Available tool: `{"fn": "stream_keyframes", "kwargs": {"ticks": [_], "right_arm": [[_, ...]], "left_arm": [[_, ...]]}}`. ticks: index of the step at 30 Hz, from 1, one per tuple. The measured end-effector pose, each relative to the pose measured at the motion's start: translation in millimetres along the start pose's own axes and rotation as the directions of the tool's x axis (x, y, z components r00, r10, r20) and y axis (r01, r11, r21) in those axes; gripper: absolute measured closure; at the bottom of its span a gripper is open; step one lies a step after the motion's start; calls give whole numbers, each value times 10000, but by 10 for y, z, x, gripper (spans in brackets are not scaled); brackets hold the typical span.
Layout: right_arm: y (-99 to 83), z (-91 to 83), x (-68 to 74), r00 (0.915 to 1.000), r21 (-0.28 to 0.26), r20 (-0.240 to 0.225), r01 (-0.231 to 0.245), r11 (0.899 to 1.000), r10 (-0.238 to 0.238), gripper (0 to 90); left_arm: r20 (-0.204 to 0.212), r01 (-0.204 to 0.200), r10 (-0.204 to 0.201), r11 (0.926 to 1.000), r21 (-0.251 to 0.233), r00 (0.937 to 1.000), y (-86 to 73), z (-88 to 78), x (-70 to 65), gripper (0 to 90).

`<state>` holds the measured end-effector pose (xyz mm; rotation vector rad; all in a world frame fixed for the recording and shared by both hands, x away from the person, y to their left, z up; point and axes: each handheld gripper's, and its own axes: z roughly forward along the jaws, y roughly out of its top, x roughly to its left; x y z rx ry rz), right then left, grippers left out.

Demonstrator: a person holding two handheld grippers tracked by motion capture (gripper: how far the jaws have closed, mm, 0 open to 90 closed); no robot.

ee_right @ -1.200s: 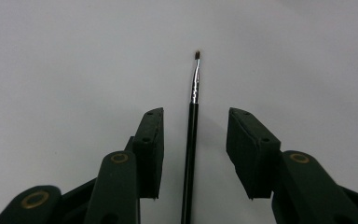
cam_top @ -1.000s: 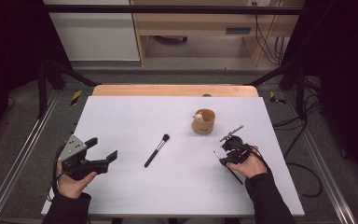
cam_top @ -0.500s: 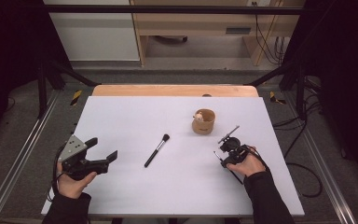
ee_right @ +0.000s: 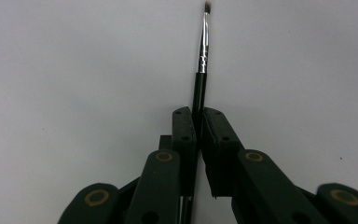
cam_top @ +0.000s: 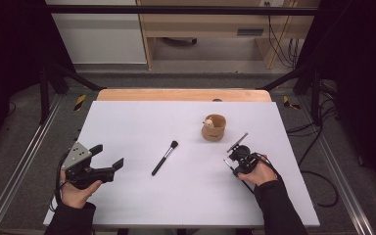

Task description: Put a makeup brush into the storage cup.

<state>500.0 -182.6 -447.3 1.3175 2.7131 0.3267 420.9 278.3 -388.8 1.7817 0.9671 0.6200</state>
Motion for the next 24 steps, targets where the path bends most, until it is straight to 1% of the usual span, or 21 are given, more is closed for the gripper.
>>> {"fn": "stream_keyframes", "kwargs": {"ticks": [2,7,10,11,12,13,15,16,17,18,20,24], "right_arm": [[7,1,4,10000,55,74,34,10000,-34,855],[14,-4,18,10000,97,41,-35,9999,35,857],[7,-4,22,9999,54,151,64,10000,-64,857],[4,-13,23,10000,61,73,55,10000,-55,858],[0,-30,33,10000,16,-28,-91,10000,91,858],[-3,-38,28,10000,-85,2,7,10000,-7,858],[-10,-72,33,10000,-269,-62,-42,9996,40,858],[-17,-87,29,10000,-366,-55,48,9993,-50,858],[-21,-105,39,9999,-421,-102,-93,9991,89,857],[-28,-118,31,10000,-556,-65,1,9985,-4,858],[-41,-153,31,9999,-769,-106,-60,9970,52,858],[-65,-247,40,9994,-1356,-229,-288,9903,259,858]], "left_arm": [[-4,0,0,10000,-10,10000,0,-2,0,96],[-9,-2,2,10000,-2,10000,0,-2,1,96],[-11,-7,7,10000,7,10000,0,1,2,97],[-14,-6,6,10000,13,10000,0,1,2,96],[-11,-7,7,10000,14,10000,0,1,1,97],[-11,-15,15,10000,10,10000,0,1,0,97],[-4,-14,14,10000,15,10000,0,3,-4,97],[-3,-22,22,10000,22,10000,0,3,-5,97],[0,-27,27,10000,30,10000,1,3,-6,97],[-1,-23,23,10000,27,10000,1,4,-6,97],[0,-23,23,10000,27,10000,0,3,-5,97],[-9,-24,24,10000,8,10000,1,1,-3,97]]}}
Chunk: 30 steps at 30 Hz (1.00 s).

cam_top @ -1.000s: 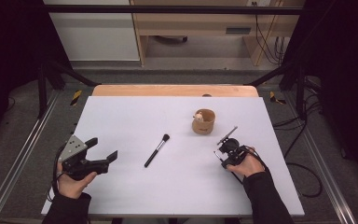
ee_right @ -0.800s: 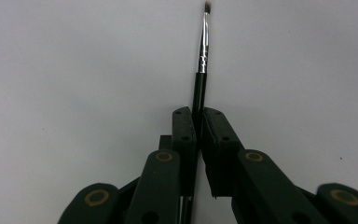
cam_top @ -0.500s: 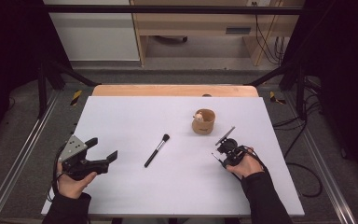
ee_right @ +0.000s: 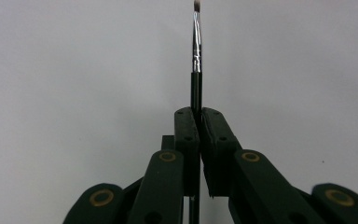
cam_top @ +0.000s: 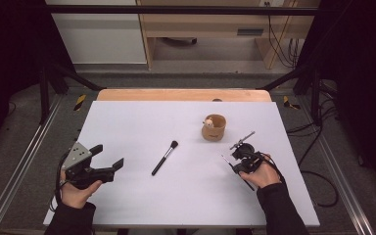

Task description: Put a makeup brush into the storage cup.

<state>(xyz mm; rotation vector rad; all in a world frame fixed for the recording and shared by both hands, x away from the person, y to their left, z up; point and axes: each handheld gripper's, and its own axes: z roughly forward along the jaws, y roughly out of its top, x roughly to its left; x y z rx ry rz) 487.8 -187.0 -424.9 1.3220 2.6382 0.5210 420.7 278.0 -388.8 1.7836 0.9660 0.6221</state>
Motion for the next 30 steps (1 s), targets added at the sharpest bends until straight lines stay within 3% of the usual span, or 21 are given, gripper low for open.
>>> {"fn": "stream_keyframes", "kwargs": {"ticks": [7,12,16,20,30], "right_arm": [[-53,-163,-10,9998,-1273,-1,-220,9916,222,858],[-90,-267,-18,9989,-2292,-64,-460,9723,457,858],[-127,-344,-30,9979,-3087,-152,-652,9489,636,858],[-169,-403,-53,9972,-3876,-210,-744,9188,719,858],[-244,-455,-73,9930,-5040,-401,-1162,8558,1112,858]], "left_arm": [[18,1,-1,10000,17,10000,0,3,-5,96],[20,-4,4,10000,38,10000,-1,4,-7,97],[23,0,0,10000,45,10000,-3,6,-7,97],[21,-19,19,10000,79,10000,-6,9,-6,96],[20,-5,4,10000,78,10000,-10,15,-9,96]]}}
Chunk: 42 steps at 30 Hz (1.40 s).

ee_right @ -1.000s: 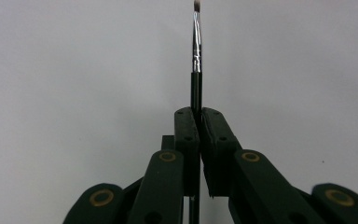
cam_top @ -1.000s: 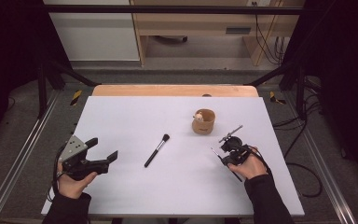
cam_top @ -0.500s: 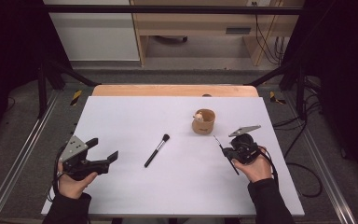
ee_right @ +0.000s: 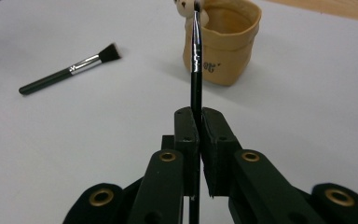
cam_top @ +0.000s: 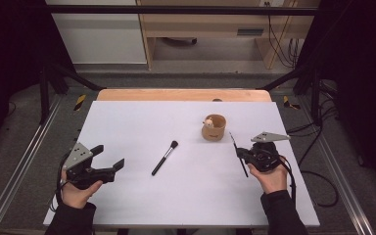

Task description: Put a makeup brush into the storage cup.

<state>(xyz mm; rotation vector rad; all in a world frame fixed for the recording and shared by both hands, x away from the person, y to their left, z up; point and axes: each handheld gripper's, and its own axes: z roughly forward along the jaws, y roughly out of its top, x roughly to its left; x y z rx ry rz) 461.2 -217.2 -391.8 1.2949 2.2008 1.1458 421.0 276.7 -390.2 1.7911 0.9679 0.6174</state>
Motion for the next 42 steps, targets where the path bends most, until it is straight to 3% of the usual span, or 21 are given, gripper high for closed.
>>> {"fn": "stream_keyframes", "kwargs": {"ticks": [5,18,26,39,42], "right_arm": [[13,-74,3,9998,-791,-29,-220,9966,218,858],[63,-171,21,9988,-2471,25,-460,9679,481,858],[155,-176,35,9979,-3018,258,-495,9521,601,857],[340,-95,-5,9930,-4019,470,-808,9121,1087,857],[388,-65,-9,9921,-4141,547,-808,9066,1134,858]], "left_arm": [[2,-33,33,10000,23,10000,0,-2,2,97],[17,7,-7,10000,27,10000,-5,10,-2,97],[24,8,-8,10000,42,10000,-9,16,-2,96],[5,68,-68,10000,-21,10000,-8,-3,21,96],[2,72,-72,10000,-35,10000,-7,-7,24,97]]}}
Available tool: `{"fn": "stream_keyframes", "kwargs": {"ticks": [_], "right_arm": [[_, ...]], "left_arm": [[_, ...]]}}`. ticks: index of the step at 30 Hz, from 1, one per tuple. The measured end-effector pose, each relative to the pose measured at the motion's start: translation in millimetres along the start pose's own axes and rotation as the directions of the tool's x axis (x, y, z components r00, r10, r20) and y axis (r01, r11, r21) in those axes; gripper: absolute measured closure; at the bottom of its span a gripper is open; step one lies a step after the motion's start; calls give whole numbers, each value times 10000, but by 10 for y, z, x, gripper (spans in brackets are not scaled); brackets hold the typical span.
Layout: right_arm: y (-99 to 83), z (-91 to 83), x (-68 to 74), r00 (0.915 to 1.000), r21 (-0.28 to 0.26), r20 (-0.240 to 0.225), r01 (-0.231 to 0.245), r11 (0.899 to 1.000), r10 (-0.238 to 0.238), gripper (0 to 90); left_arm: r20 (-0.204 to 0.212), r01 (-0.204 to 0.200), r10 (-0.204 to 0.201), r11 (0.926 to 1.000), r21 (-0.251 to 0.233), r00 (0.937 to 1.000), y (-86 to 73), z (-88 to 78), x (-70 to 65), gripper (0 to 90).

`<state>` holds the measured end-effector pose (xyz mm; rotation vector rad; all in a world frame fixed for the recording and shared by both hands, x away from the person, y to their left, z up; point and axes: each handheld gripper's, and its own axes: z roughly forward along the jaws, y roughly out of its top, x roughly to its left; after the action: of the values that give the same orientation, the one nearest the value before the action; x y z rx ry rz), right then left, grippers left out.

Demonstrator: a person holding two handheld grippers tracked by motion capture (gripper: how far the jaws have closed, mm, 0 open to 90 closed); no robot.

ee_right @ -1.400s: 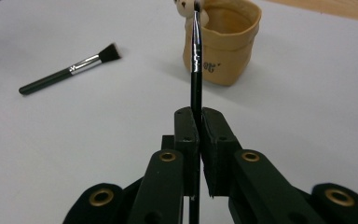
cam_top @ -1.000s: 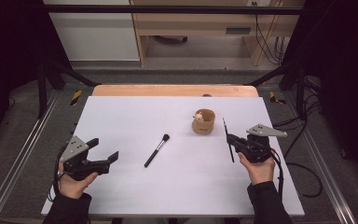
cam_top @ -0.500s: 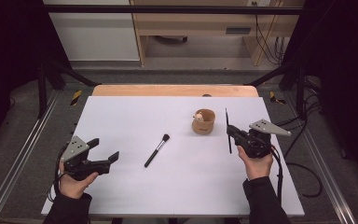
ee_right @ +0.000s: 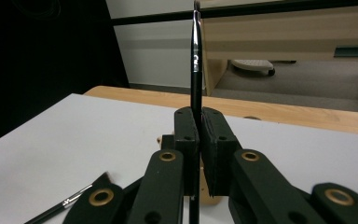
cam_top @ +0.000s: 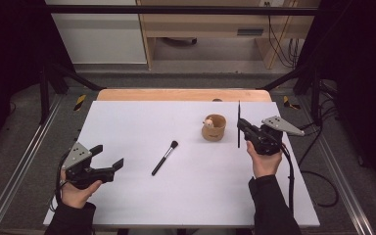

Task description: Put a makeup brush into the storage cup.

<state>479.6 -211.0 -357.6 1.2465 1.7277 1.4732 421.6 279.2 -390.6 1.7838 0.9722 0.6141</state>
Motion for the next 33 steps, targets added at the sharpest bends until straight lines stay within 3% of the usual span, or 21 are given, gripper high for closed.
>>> {"fn": "stream_keyframes", "kwargs": {"ticks": [12,33], "right_arm": [[94,214,44,9998,-92,178,102,9999,-100,858],[194,426,79,9995,-246,279,174,9995,-167,857]], "left_arm": [[-20,15,-15,10000,-47,10000,1,-11,16,96],[-22,48,-48,9998,-205,10000,6,-37,27,95]]}}
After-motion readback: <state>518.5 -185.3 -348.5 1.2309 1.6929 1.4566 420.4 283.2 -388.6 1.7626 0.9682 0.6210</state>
